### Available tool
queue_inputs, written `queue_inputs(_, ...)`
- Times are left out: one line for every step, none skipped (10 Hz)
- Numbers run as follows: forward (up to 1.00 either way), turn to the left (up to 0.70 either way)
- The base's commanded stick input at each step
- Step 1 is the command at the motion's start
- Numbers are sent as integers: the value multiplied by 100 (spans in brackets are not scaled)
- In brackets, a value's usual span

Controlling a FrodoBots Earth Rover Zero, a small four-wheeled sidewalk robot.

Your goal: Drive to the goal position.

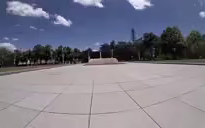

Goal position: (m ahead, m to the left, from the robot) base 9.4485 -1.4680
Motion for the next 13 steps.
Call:
queue_inputs(50, 0)
queue_inputs(50, 0)
queue_inputs(50, 0)
queue_inputs(50, 0)
queue_inputs(50, 0)
queue_inputs(50, 0)
queue_inputs(50, 0)
queue_inputs(50, 0)
queue_inputs(50, 0)
queue_inputs(50, 0)
queue_inputs(50, 0)
queue_inputs(50, 0)
queue_inputs(50, 0)
